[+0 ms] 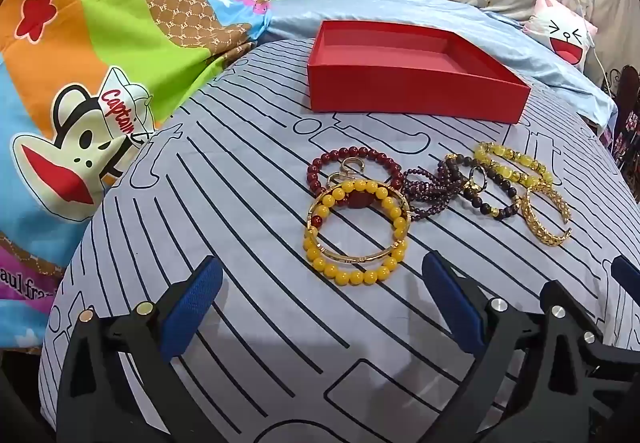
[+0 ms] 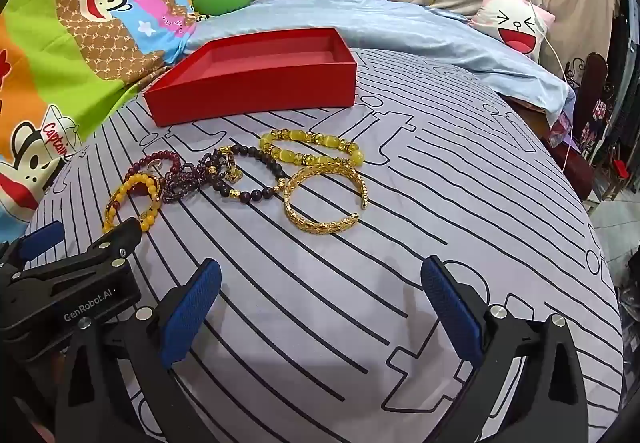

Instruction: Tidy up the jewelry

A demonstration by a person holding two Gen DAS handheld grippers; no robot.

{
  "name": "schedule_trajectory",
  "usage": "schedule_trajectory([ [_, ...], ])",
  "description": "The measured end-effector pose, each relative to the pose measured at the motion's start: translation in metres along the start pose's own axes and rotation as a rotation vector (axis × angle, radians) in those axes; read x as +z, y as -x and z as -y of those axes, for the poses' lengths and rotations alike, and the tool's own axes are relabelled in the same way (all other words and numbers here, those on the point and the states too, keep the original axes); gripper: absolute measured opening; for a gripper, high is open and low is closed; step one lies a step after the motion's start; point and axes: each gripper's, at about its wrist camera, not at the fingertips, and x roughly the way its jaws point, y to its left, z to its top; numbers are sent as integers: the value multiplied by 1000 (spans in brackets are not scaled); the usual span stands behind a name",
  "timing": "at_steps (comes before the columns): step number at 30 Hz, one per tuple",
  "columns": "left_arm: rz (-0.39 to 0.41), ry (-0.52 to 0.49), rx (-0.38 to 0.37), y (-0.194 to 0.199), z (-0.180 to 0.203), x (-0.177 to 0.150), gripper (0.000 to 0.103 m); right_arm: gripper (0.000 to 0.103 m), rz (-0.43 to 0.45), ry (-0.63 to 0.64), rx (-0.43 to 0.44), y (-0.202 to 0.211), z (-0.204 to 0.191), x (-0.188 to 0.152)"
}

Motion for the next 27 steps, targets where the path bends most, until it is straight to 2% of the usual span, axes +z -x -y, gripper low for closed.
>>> schedule_trajectory([
  [1,22,-6,7,3,1,-1,95,97,4,4,-5,0,-1,0],
  [27,22,-11,8,2,-1,3,93,96,1,5,-22,0,2,0],
])
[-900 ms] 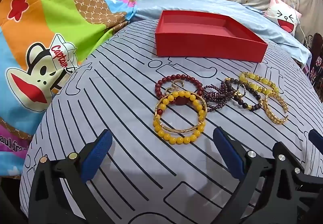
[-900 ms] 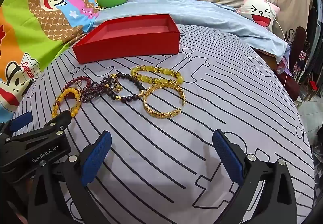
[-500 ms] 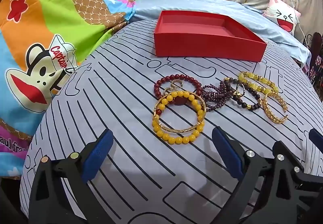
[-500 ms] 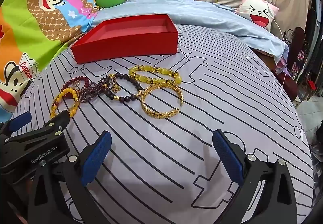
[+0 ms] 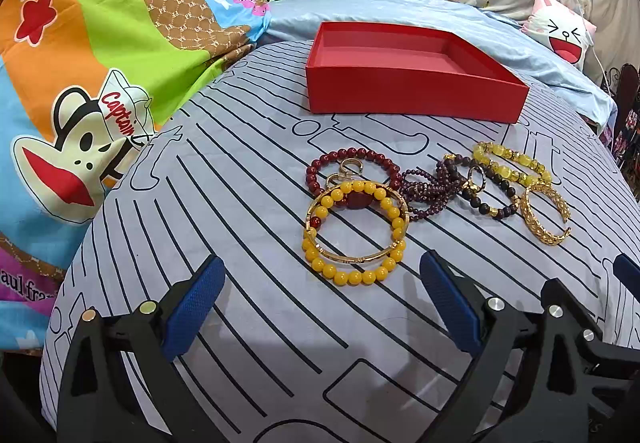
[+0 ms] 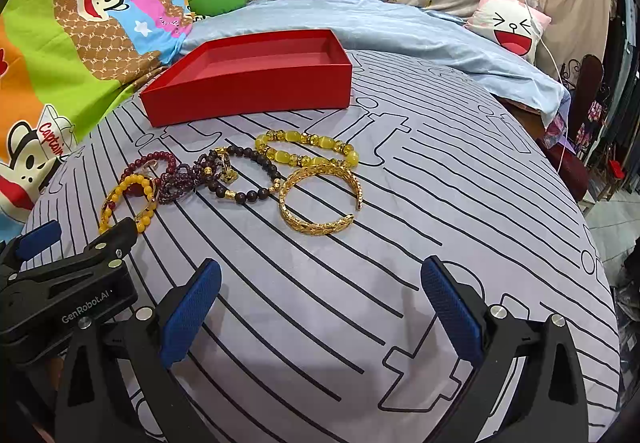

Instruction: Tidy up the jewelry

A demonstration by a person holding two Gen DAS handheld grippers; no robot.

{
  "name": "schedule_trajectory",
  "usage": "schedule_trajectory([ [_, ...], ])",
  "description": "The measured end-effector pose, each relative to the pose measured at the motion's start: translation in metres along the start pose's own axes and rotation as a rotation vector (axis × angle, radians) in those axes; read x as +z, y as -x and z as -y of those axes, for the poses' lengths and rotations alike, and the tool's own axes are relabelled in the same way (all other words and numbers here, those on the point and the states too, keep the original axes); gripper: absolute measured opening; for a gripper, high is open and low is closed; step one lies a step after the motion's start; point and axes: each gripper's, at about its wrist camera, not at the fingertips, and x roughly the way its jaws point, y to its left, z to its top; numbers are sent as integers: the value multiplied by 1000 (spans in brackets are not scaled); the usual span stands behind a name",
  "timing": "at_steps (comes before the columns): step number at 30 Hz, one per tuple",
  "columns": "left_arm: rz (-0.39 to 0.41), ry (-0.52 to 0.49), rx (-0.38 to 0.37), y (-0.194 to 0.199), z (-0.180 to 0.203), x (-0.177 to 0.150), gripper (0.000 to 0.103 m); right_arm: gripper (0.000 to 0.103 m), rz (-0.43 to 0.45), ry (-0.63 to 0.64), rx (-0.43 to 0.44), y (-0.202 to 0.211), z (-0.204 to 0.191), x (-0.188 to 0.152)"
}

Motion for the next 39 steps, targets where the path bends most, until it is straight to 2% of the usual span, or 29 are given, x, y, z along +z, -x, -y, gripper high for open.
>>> schedule_trajectory([
  [39,4,-4,2,0,0,-1,93,96,-2,-3,-4,0,1,0],
])
